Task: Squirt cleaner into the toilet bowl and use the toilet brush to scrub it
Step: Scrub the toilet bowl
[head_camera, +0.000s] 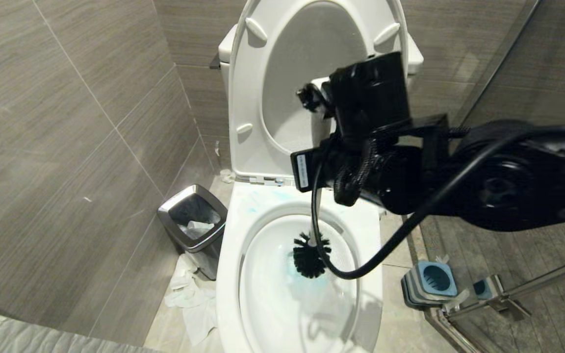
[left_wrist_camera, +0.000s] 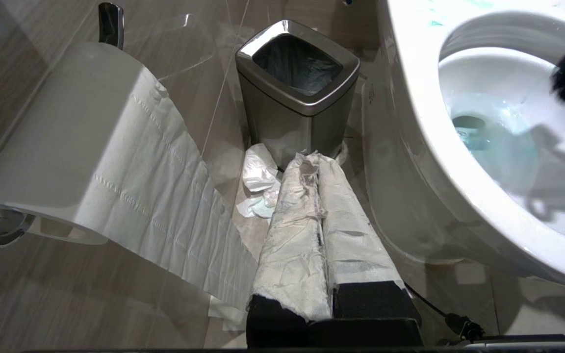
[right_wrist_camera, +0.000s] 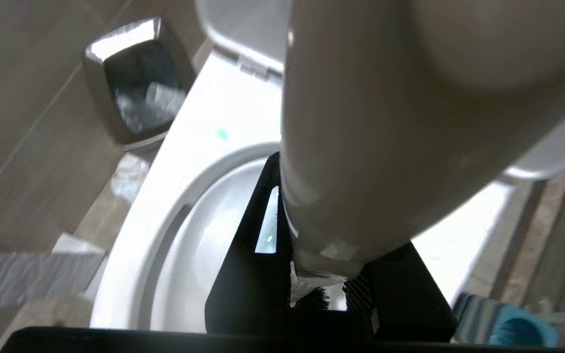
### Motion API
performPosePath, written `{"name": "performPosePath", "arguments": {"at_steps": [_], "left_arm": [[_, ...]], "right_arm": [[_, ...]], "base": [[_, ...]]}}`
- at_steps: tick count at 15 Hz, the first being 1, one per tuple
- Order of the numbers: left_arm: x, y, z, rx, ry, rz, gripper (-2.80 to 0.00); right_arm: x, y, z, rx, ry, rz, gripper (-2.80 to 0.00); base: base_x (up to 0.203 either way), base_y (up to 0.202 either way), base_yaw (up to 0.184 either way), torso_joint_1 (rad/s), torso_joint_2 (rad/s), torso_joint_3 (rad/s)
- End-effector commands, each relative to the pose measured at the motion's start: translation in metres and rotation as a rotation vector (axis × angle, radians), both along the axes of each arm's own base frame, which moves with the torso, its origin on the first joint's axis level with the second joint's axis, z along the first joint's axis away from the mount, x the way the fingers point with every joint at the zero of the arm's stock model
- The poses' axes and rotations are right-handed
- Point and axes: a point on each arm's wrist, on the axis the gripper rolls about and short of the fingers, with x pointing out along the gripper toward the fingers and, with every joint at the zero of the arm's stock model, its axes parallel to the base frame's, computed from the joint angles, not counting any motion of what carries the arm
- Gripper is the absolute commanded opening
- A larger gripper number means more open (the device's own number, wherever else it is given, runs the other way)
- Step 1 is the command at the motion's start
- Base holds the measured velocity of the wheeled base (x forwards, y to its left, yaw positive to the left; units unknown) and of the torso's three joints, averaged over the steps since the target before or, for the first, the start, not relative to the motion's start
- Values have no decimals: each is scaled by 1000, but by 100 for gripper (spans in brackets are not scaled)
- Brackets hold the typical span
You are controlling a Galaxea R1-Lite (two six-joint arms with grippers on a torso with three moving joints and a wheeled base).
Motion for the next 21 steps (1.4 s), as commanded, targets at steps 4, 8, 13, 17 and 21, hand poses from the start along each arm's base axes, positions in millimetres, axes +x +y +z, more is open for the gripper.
{"name": "performPosePath", "arguments": {"at_steps": [4, 8, 13, 17, 21], "left_arm": [[0, 0, 0, -1, 2, 0, -280], [0, 0, 0, -1, 2, 0, -280], [0, 0, 0, 0, 2, 0, -280], [0, 0, 0, 0, 2, 0, -280], [0, 0, 0, -1, 2, 0, -280]], "right_arm": [[65, 23, -76, -48, 119, -70, -280], [102, 20, -93, -21, 123, -98, -280], [125, 36, -108, 8, 29, -84, -280], [122, 37, -135, -51, -64, -47, -280], [108, 28, -183, -107, -73, -28, -280]], "base": [[0, 0, 0, 0, 0, 0], [0, 0, 0, 0, 0, 0], [0, 0, 0, 0, 0, 0], [0, 0, 0, 0, 0, 0], [0, 0, 0, 0, 0, 0]]}}
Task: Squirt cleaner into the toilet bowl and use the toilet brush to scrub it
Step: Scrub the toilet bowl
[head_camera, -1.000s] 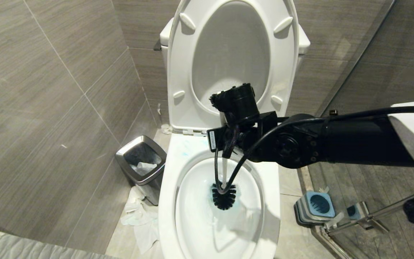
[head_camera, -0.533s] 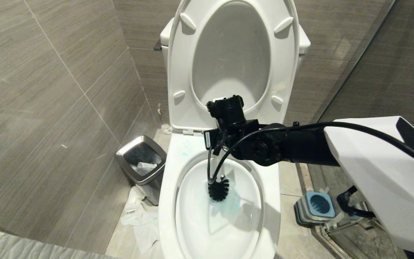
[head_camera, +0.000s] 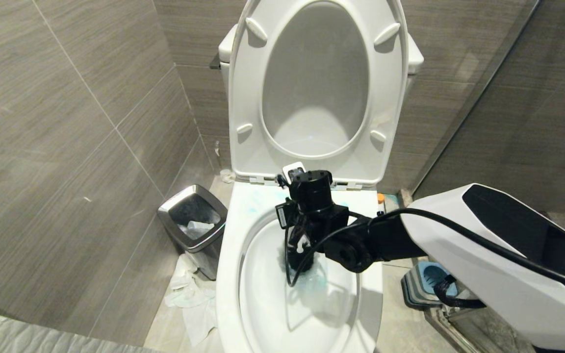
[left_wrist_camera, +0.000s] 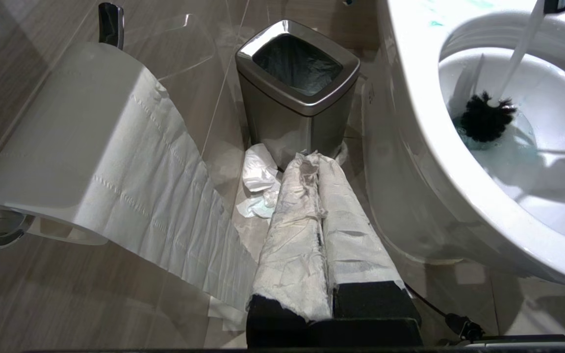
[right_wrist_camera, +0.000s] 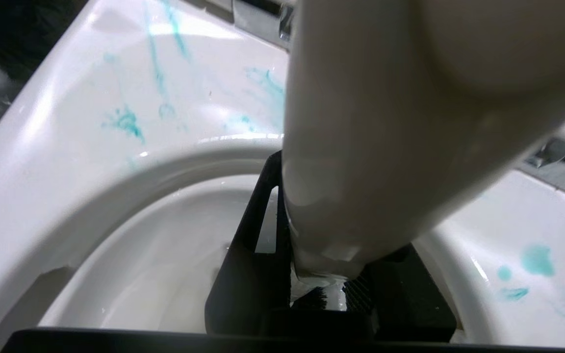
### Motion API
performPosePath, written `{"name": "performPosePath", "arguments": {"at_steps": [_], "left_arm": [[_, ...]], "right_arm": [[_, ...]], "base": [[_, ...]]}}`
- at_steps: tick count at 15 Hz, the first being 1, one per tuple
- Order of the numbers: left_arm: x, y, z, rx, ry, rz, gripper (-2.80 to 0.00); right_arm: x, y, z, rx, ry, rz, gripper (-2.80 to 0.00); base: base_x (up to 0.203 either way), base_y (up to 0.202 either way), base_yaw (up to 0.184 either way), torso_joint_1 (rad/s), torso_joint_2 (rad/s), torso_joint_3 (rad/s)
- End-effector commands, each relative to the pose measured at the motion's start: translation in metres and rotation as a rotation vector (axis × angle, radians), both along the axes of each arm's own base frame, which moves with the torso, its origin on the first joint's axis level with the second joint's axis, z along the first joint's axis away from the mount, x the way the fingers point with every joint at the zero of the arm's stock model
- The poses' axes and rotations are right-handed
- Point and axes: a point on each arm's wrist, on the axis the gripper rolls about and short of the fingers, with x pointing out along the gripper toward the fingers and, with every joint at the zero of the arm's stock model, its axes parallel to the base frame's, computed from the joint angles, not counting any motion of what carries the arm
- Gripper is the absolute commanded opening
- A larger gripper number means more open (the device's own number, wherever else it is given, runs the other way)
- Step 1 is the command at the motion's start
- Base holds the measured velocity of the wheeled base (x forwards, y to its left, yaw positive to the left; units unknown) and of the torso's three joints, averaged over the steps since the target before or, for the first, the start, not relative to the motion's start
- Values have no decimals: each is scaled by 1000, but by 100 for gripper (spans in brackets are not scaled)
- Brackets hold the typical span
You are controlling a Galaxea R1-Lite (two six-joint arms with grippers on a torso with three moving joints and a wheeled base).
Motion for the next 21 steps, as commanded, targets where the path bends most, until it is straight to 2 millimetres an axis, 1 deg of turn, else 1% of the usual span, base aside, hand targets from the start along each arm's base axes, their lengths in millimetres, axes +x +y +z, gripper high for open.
{"name": "performPosePath", "arguments": {"at_steps": [1, 2, 3, 6, 7, 8, 9, 11, 14, 16, 18, 19, 21], "left_arm": [[0, 0, -1, 0, 3, 1, -280], [0, 0, 0, 2, 2, 1, -280], [0, 0, 0, 0, 2, 1, -280], [0, 0, 0, 0, 2, 1, -280], [0, 0, 0, 0, 2, 1, -280], [0, 0, 0, 0, 2, 1, -280], [0, 0, 0, 0, 2, 1, -280], [0, 0, 0, 0, 2, 1, -280], [0, 0, 0, 0, 2, 1, -280], [0, 0, 0, 1, 2, 1, -280], [0, 0, 0, 0, 2, 1, -280], [0, 0, 0, 0, 2, 1, -280], [0, 0, 0, 2, 2, 1, -280]], "right_arm": [[-11, -7, -29, -30, 19, 3, -280], [-16, -10, -33, -30, 8, 7, -280], [-19, -11, -20, -11, -27, 12, -280], [-36, -16, 46, 40, -118, 36, -280], [-43, -19, 65, 52, -135, 42, -280], [-49, -23, 78, 60, -146, 44, -280], [-53, -25, 85, 56, -141, 47, -280], [-58, -25, 76, 41, -105, 52, -280], [-53, -14, 48, 20, -52, 59, -280], [-46, -7, 28, -2, -26, 59, -280], [-36, 2, 5, -25, -2, 56, -280], [-29, 8, -2, -23, -6, 49, -280], [-18, 17, -8, -17, -29, 11, -280]], "base": [[0, 0, 0, 0, 0, 0], [0, 0, 0, 0, 0, 0], [0, 0, 0, 0, 0, 0], [0, 0, 0, 0, 0, 0], [0, 0, 0, 0, 0, 0], [0, 0, 0, 0, 0, 0], [0, 0, 0, 0, 0, 0], [0, 0, 0, 0, 0, 0], [0, 0, 0, 0, 0, 0], [0, 0, 0, 0, 0, 0], [0, 0, 0, 0, 0, 0], [0, 0, 0, 0, 0, 0], [0, 0, 0, 0, 0, 0]]}}
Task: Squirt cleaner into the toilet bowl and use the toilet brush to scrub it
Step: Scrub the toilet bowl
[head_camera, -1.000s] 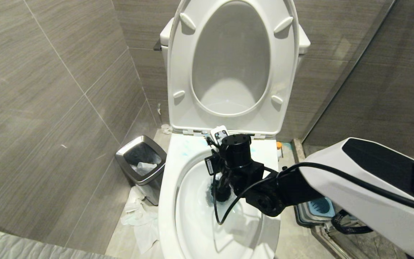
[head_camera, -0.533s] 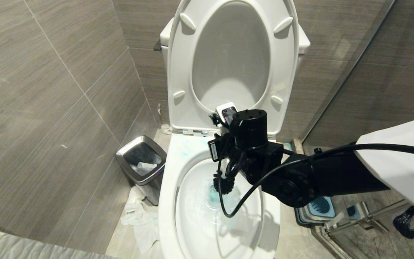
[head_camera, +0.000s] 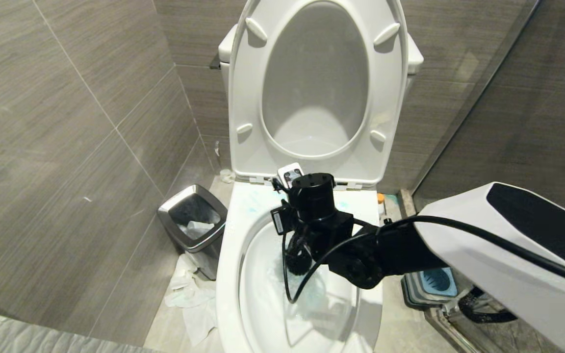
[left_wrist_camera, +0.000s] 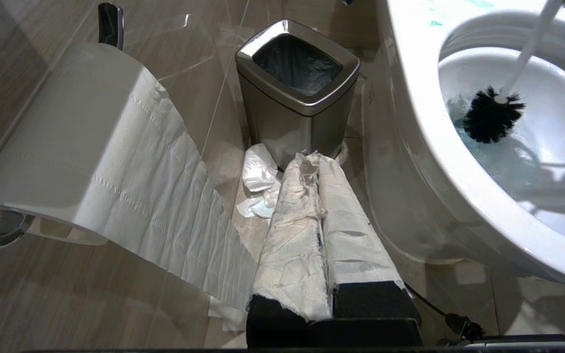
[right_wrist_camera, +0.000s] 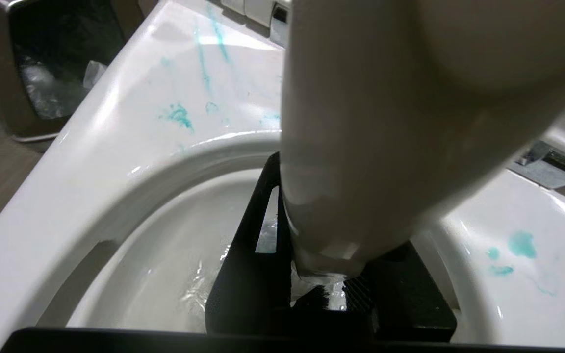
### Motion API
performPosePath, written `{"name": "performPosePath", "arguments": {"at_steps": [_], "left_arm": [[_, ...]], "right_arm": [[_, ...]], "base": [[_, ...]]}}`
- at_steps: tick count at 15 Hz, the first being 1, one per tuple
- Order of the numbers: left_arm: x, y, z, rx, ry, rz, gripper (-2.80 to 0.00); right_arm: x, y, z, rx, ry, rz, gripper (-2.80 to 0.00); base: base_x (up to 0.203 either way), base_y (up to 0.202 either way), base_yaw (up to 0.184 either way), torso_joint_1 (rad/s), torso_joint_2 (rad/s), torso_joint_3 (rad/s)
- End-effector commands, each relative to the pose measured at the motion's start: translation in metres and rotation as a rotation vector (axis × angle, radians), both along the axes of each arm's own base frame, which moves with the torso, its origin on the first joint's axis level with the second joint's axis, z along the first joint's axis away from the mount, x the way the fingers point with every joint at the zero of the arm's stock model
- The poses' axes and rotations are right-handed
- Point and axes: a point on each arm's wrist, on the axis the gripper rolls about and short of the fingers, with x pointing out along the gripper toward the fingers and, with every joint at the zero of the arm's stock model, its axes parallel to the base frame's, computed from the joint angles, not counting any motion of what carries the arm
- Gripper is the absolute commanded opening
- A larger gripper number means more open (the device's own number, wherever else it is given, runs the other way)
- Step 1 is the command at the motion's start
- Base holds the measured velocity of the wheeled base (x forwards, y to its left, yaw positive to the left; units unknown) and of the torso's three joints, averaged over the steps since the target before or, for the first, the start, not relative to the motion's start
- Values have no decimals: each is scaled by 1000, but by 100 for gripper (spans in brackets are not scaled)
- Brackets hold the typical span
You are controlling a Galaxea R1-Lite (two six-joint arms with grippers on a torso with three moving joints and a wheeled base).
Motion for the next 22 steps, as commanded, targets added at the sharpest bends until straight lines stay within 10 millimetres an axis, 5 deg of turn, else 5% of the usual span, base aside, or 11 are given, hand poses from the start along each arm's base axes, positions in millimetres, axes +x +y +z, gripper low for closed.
{"name": "performPosePath", "arguments": {"at_steps": [1, 3, 10, 18, 22], "left_arm": [[0, 0, 0, 0, 2, 0, -280], [0, 0, 0, 0, 2, 0, -280], [0, 0, 0, 0, 2, 0, -280], [0, 0, -1, 0, 3, 0, -280], [0, 0, 0, 0, 2, 0, -280]], "right_arm": [[15, 12, -26, -17, 1, -46, -280], [13, 11, -16, -4, -14, -55, -280], [-26, -24, 66, 53, -41, -51, -280], [-7, -15, 31, 7, 5, -71, -280], [10, 1, 29, 35, -28, -84, -280]], "base": [[0, 0, 0, 0, 0, 0], [0, 0, 0, 0, 0, 0], [0, 0, 0, 0, 0, 0], [0, 0, 0, 0, 0, 0], [0, 0, 0, 0, 0, 0]]}}
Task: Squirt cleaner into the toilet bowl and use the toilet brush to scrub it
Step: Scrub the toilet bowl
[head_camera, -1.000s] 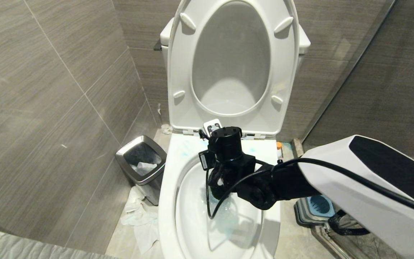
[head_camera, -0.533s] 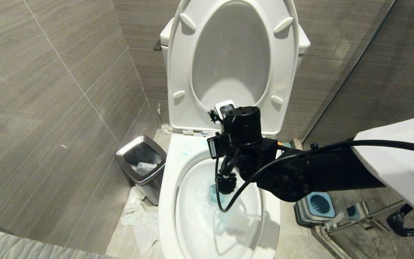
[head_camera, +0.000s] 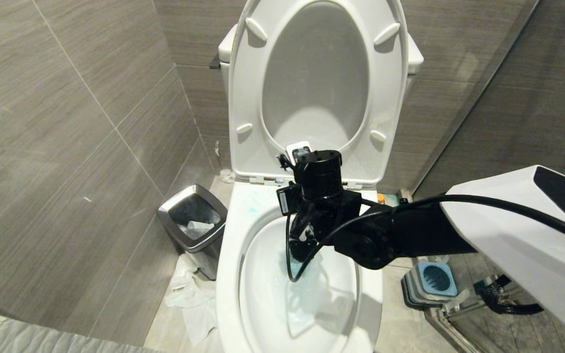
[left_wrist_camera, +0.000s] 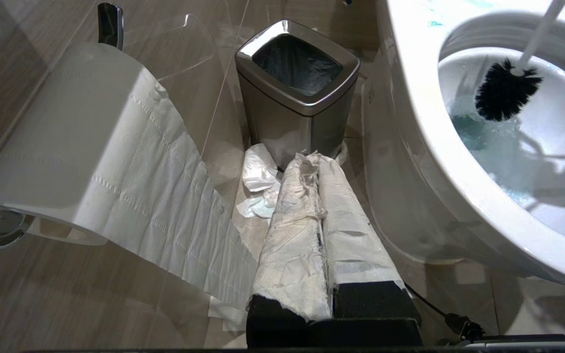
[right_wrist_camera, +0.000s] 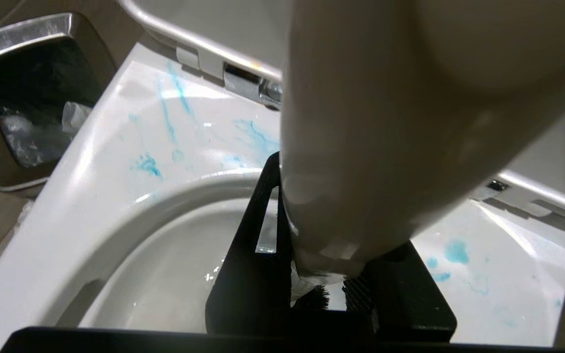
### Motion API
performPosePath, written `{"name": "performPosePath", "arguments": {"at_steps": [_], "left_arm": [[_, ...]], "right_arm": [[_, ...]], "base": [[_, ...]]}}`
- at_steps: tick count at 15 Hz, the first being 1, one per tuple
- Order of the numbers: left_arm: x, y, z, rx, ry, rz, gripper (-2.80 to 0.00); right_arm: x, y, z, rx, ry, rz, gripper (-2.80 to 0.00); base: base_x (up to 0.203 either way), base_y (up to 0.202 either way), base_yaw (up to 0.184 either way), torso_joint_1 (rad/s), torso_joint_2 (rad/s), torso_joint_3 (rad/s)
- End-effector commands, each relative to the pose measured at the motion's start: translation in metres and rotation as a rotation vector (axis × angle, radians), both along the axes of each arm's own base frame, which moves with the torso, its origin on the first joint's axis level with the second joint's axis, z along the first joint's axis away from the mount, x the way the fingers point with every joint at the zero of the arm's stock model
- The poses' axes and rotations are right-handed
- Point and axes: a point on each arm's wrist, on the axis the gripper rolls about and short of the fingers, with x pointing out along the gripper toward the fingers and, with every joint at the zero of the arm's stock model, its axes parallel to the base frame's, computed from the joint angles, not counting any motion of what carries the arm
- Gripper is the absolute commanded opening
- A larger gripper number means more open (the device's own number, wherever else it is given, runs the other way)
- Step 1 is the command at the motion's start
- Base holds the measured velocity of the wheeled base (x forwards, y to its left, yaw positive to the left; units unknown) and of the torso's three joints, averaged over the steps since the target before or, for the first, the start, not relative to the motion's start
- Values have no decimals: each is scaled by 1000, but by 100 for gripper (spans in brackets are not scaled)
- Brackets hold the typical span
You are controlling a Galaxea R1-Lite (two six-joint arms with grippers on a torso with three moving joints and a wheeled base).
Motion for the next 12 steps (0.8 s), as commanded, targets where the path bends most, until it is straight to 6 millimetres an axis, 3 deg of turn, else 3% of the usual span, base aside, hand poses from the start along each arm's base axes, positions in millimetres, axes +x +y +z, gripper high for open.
{"name": "performPosePath", "arguments": {"at_steps": [1, 3, 12], "left_arm": [[0, 0, 0, 1, 2, 1, -280], [0, 0, 0, -1, 2, 1, -280], [0, 0, 0, -1, 2, 1, -280]], "right_arm": [[13, 13, -11, 0, -5, -11, -280], [19, 20, -16, -9, 4, -12, -280], [-26, 51, 2, -1, -3, 97, -280]], "base": [[0, 0, 0, 0, 0, 0], [0, 0, 0, 0, 0, 0], [0, 0, 0, 0, 0, 0]]}}
